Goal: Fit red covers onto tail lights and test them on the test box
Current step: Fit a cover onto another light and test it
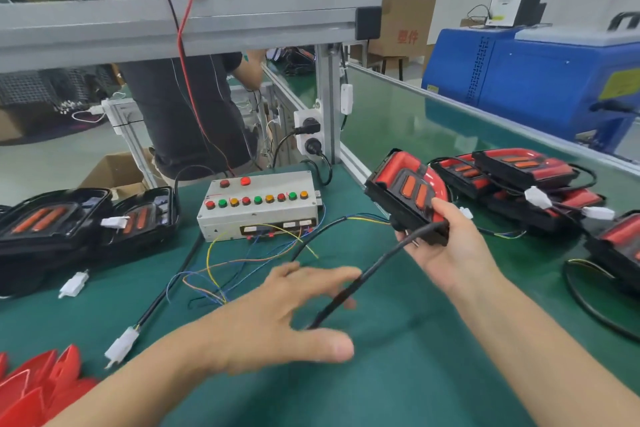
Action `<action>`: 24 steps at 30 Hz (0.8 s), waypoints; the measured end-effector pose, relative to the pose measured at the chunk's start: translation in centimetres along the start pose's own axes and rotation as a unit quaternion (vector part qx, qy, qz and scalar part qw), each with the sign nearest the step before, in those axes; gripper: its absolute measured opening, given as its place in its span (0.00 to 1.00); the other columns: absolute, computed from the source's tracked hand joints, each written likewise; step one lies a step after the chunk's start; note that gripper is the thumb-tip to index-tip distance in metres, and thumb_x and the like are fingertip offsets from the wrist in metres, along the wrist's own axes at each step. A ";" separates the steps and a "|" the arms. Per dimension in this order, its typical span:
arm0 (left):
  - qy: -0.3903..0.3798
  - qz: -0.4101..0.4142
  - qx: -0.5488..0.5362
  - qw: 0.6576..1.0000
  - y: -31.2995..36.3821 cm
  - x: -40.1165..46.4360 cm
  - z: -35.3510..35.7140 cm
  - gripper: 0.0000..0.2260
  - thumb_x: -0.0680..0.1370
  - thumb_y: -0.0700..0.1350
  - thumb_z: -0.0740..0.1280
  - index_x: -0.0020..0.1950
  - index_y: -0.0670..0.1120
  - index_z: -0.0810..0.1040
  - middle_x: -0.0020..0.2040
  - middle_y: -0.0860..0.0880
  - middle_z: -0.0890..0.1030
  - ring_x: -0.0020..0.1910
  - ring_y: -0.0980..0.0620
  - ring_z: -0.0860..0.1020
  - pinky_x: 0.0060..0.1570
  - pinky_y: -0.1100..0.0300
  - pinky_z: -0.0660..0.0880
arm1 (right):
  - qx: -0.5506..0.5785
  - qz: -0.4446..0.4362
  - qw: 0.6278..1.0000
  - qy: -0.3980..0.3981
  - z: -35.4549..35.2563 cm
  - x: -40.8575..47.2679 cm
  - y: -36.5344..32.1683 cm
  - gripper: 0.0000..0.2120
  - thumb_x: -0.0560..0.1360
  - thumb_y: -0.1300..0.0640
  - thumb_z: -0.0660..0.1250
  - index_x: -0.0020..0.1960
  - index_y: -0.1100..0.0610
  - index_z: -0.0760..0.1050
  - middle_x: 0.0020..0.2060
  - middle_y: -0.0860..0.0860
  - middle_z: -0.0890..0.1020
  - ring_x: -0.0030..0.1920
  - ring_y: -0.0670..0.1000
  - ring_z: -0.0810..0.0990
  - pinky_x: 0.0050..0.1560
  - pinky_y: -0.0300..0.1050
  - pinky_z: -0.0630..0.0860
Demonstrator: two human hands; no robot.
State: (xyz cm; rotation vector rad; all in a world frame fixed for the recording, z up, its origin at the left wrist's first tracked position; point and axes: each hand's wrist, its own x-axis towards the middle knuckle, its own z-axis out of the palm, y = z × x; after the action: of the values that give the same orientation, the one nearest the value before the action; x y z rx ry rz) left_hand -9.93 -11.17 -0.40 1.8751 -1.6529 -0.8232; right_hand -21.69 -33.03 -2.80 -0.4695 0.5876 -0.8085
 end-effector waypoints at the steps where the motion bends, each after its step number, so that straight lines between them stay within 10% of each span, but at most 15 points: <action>1: -0.033 -0.016 0.065 0.997 -0.6 -0.1 0.5 0.33 0.65 0.70 0.64 0.67 0.76 0.54 0.60 0.71 0.72 0.70 0.70 0.51 0.67 0.71 0.46 | 0.000 -0.002 1.000 0.000 -0.1 0.0 -0.1 0.05 0.77 0.62 0.64 0.44 0.59 0.77 0.35 0.57 0.85 0.32 0.54 0.85 0.35 0.53 0.83; 6: 0.151 -0.010 0.436 0.887 -2.6 0.1 -0.7 0.14 0.66 0.45 0.77 0.50 0.55 0.81 0.41 0.55 0.79 0.44 0.52 0.78 0.49 0.54 0.74 | -0.083 -0.043 0.996 -0.013 -1.4 -0.1 -1.0 0.04 0.76 0.62 0.65 0.45 0.59 0.78 0.35 0.54 0.85 0.38 0.53 0.83 0.45 0.51 0.83; 10: 0.326 -0.036 0.434 0.839 -3.6 0.1 -3.2 0.11 0.59 0.36 0.80 0.37 0.46 0.83 0.37 0.46 0.78 0.31 0.43 0.77 0.27 0.55 0.72 | -0.295 -0.112 0.945 -0.080 -2.9 -0.9 -0.7 0.07 0.77 0.62 0.64 0.50 0.63 0.80 0.41 0.55 0.86 0.41 0.51 0.85 0.48 0.46 0.81; 16: 0.438 -0.020 0.310 0.843 -1.6 2.1 -3.9 0.09 0.69 0.28 0.71 0.46 0.39 0.84 0.46 0.41 0.79 0.35 0.39 0.80 0.31 0.46 0.77 | -0.418 -0.106 0.891 -0.142 -3.2 -1.9 1.7 0.10 0.78 0.61 0.65 0.59 0.58 0.77 0.48 0.52 0.86 0.51 0.53 0.84 0.63 0.54 0.75; 24: 0.393 0.144 0.270 0.867 2.7 4.9 0.6 0.15 0.75 0.43 0.58 0.59 0.43 0.77 0.58 0.51 0.70 0.49 0.46 0.79 0.40 0.51 0.79 | -0.335 -0.024 0.926 -0.174 -2.8 -2.6 5.0 0.20 0.77 0.44 0.61 0.62 0.55 0.77 0.55 0.52 0.84 0.58 0.54 0.82 0.65 0.57 0.71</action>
State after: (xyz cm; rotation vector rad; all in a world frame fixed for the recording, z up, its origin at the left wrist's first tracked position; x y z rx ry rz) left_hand -11.84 -16.40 0.53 1.8374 -1.6045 0.5509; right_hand -22.28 -28.43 -7.07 -1.2341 0.5090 -0.5322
